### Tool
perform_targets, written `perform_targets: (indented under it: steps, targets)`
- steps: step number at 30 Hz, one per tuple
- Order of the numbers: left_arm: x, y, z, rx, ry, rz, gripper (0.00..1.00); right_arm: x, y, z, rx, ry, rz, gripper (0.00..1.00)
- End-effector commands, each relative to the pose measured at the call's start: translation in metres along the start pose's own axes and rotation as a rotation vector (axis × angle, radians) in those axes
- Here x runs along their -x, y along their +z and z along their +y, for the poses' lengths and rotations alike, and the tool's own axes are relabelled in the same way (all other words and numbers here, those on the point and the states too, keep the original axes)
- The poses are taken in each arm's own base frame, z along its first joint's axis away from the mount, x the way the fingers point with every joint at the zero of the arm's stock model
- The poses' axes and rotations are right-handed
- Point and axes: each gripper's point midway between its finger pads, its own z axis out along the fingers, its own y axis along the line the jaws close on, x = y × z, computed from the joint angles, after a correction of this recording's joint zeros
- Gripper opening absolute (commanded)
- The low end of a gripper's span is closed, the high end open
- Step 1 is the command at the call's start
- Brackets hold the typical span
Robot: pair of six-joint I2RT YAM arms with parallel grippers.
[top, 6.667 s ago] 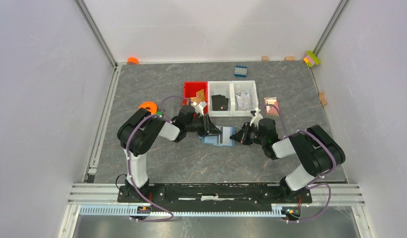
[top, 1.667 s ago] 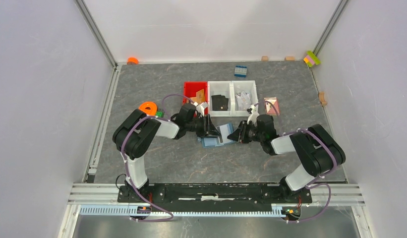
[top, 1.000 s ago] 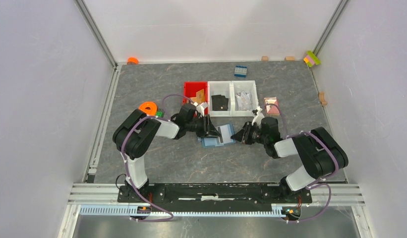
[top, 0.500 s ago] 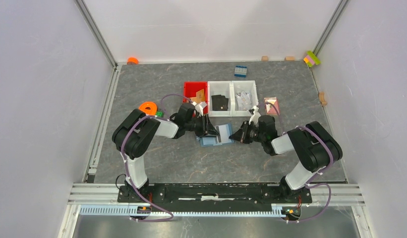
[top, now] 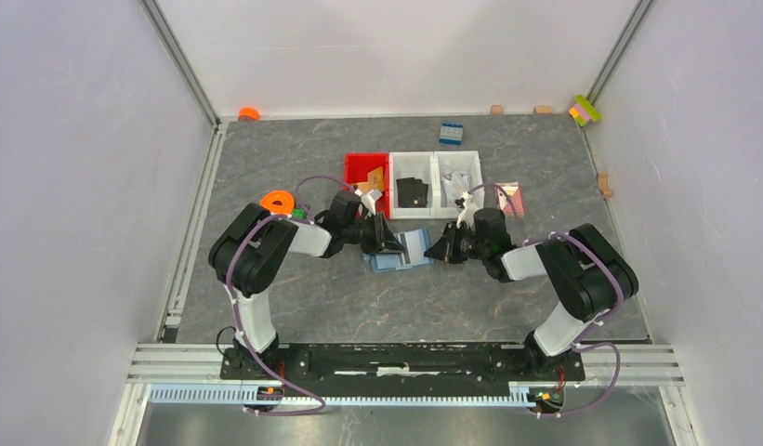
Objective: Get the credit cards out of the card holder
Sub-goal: Remove the credit card from the card holder.
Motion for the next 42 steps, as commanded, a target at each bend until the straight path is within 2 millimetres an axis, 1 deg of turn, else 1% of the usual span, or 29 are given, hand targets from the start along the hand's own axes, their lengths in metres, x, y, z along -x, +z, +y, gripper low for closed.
perform_targets:
  steps: [1,7,9,12,13,17,19,21,24,26,27,28,30,32,35,42]
  targets:
    - [-0.010,0.011,-0.017,-0.067,0.045,0.040,0.25,-0.030,0.015,0.012,0.021,-0.056,0.134,0.10]
    - [-0.011,0.012,-0.017,-0.070,0.042,0.046,0.25,-0.037,0.022,0.018,0.020,-0.097,0.175,0.10]
    - [-0.011,0.012,-0.018,-0.072,0.044,0.047,0.21,-0.036,0.022,0.019,0.015,-0.107,0.175,0.10]
    - [-0.011,0.012,-0.018,-0.072,0.045,0.047,0.08,-0.036,0.022,0.019,0.011,-0.109,0.173,0.10]
    - [-0.010,0.011,-0.018,-0.072,0.046,0.044,0.06,-0.036,0.022,0.019,0.011,-0.108,0.172,0.10]
    - [-0.008,0.009,-0.022,-0.094,0.047,0.030,0.02,-0.035,0.021,0.019,0.012,-0.108,0.168,0.09]
    - [-0.007,0.008,-0.023,-0.099,0.048,0.025,0.02,-0.034,0.021,0.019,0.007,-0.104,0.162,0.09]
    - [-0.006,0.006,-0.023,-0.097,0.046,0.020,0.02,-0.031,0.018,0.018,0.006,-0.100,0.143,0.15]
    - [-0.006,0.005,-0.022,-0.095,0.041,0.018,0.02,-0.020,0.008,0.020,0.027,-0.089,0.073,0.25]
    - [-0.006,0.005,-0.022,-0.100,0.039,0.021,0.02,-0.014,0.000,0.021,0.040,-0.079,0.027,0.28]
    - [-0.006,0.004,-0.022,-0.101,0.037,0.022,0.02,-0.011,-0.003,0.021,0.045,-0.071,0.008,0.27]
    - [-0.007,0.004,-0.023,-0.104,0.034,0.025,0.02,-0.009,-0.005,0.021,0.051,-0.065,-0.003,0.24]
    - [-0.008,0.002,-0.025,-0.114,0.031,0.029,0.02,-0.009,-0.007,0.020,0.064,-0.042,-0.011,0.10]
    - [-0.008,-0.002,-0.025,-0.115,0.033,0.023,0.02,-0.011,-0.005,0.017,0.068,-0.020,0.003,0.01]
    - [-0.005,-0.007,-0.023,-0.109,0.028,0.012,0.02,-0.014,-0.004,0.014,0.067,0.007,0.013,0.00]
    - [-0.002,-0.013,-0.012,-0.086,0.001,0.002,0.02,-0.010,-0.008,0.007,0.038,0.018,-0.011,0.00]
